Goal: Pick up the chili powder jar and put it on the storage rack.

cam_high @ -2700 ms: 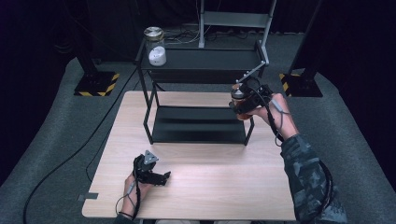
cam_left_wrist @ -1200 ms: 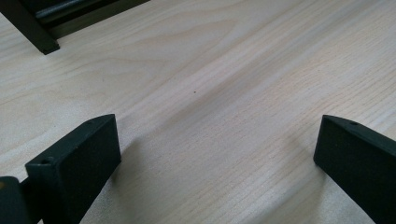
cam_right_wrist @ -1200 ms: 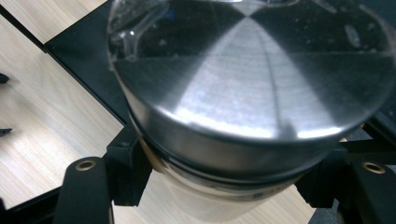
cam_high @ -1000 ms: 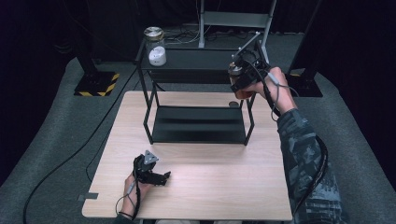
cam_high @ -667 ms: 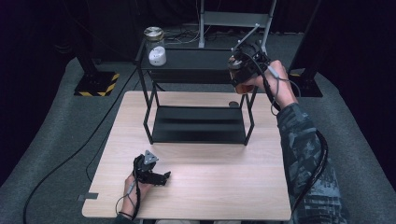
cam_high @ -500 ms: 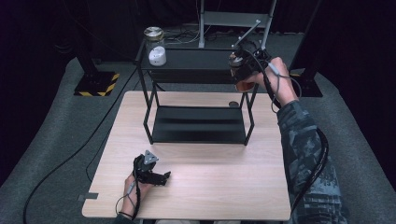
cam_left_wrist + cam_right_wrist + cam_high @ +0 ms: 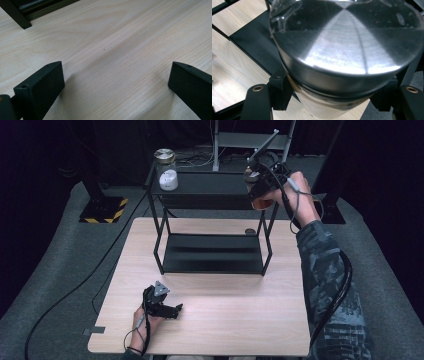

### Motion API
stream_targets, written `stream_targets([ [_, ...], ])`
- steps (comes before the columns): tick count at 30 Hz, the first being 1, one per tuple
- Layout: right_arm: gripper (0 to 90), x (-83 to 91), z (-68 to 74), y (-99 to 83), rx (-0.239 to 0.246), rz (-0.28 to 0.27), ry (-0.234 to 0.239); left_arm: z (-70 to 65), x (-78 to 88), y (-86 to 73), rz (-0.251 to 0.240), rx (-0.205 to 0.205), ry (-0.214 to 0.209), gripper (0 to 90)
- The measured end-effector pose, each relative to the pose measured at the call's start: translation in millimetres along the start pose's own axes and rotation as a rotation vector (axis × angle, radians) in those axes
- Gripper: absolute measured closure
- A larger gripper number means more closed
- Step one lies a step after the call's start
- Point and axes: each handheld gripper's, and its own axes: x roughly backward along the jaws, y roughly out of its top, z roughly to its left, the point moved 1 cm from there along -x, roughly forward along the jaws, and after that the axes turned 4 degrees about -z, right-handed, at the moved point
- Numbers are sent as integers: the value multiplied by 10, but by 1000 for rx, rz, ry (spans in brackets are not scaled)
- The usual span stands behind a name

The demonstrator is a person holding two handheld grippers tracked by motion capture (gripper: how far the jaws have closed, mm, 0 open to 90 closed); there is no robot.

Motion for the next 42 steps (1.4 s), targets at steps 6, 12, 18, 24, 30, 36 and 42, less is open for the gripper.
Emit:
stream_targets([
  [6, 308, 72, -18, 17, -11, -33, -17, 0, 0, 0, 0, 0, 0, 0],
  [12, 309, 73, -37, 4, -35, -68, -35, 0, 0, 0, 0, 0, 0, 0],
  [18, 308, 29, -46, -12, -59, -97, -50, 0, 0, 0, 0, 0, 0, 0],
  [24, 308, -57, -43, -31, -98, -153, -78, -2, 0, -1, 0, -1, 0, 0],
  [30, 308, -131, -119, -77, -157, -209, -59, -3, 1, -1, -1, -1, 1, 1],
  [36, 308, -292, -212, -82, -216, -221, -47, -3, 1, -1, -1, -1, 1, 1],
  [42, 308, -409, -251, -105, -251, -226, -51, -3, 1, -1, -1, -1, 1, 1],
])
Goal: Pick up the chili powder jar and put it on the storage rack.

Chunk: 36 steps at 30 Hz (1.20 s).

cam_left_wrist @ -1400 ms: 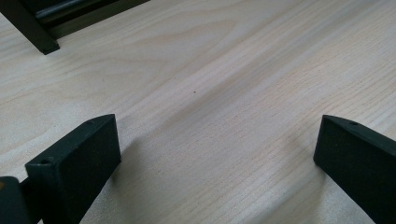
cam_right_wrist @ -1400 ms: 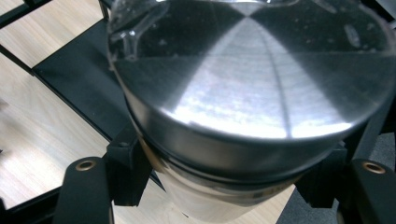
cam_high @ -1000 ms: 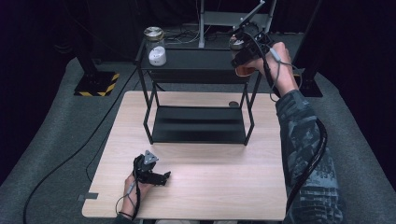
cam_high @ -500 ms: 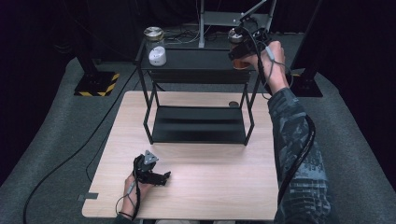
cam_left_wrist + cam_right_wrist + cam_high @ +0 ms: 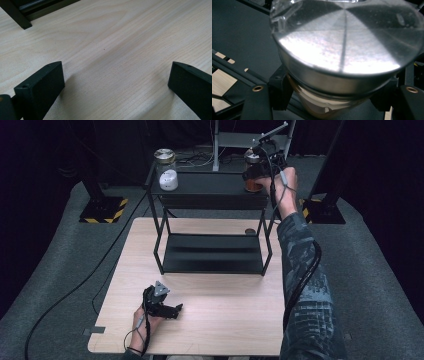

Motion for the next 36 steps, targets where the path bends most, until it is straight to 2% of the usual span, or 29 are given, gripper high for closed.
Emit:
stream_targets([
  [9, 308, -87, -43, -68, -22, -9, 13, -1, 0, -1, -1, 0, 0, 1],
  [19, 308, -91, -156, -198, -79, -48, 49, -1, 0, -1, 0, 0, 0, 1],
  [36, 307, -91, -109, -234, -70, -63, 33, 0, 0, 0, 0, 0, 0, 1],
])
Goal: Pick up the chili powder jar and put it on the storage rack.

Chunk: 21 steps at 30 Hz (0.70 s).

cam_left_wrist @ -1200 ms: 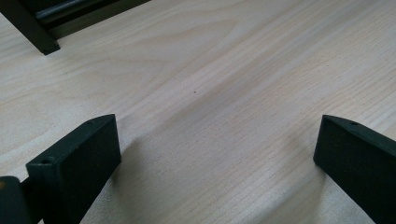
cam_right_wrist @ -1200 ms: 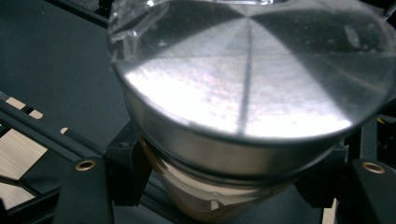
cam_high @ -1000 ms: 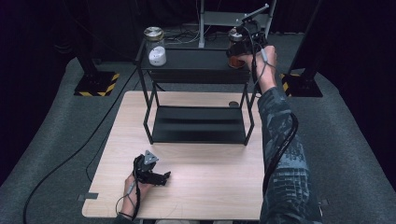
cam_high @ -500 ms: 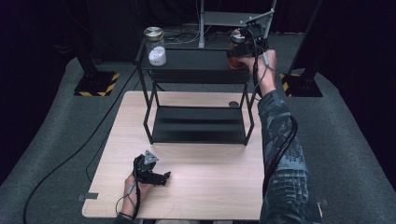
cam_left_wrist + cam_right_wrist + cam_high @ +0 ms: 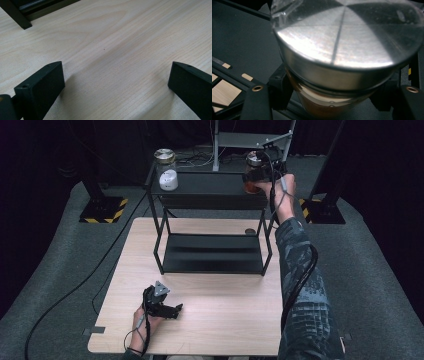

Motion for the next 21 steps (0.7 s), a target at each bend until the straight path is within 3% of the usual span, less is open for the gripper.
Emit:
stream_targets([
  [4, 291, -2, 26, 9, -2, 5, -12, 1, 0, 0, 0, 0, 0, 1],
  [6, 194, -14, 53, 22, -1, 19, -25, 1, 0, 1, 0, 0, 0, 1],
  [10, 68, 11, 18, 29, -15, 35, -1, 0, 0, 0, 0, 0, 0, 1],
  [15, 3, 129, 22, 24, 2, 55, 20, 0, 0, 0, 0, 0, 0, 1],
  [21, 0, 383, 116, -162, 63, 43, 31, 1, 0, 1, 0, 0, 0, 1],
])
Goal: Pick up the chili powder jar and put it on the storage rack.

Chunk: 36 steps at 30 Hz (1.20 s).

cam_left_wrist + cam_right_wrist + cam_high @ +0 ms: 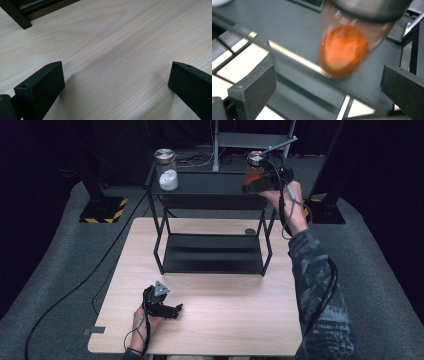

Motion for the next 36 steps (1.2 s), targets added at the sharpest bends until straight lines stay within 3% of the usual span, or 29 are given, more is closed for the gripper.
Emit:
stream_targets([
  [5, 0, 205, 87, -389, 43, -34, 18, 1, 0, 0, 0, 0, 0, 1],
  [12, 0, 295, 196, -1161, 71, -54, 68, -2, -1, -4, -2, 3, 0, 1],
  [16, 0, 268, 246, -1740, 108, -79, 102, -1, -1, -3, -2, 2, 0, 0],
  [18, 0, 226, 250, -2070, 100, -90, 130, -2, -1, -3, -2, 2, 0, 1],
  [24, 0, 14, 303, -3117, 18, -75, 169, -2, -2, -3, -2, 2, 0, 0],
  [27, 0, -42, 361, -3539, -5, -59, 128, -1, -2, -3, -2, 2, 0, 0],
  [30, 0, -37, 387, -3838, -42, -55, 94, -2, -2, -4, -2, 2, 0, 1],
  [36, 0, -23, 460, -4110, -32, -51, 32, -1, -2, -3, -2, 3, 0, 0],
])
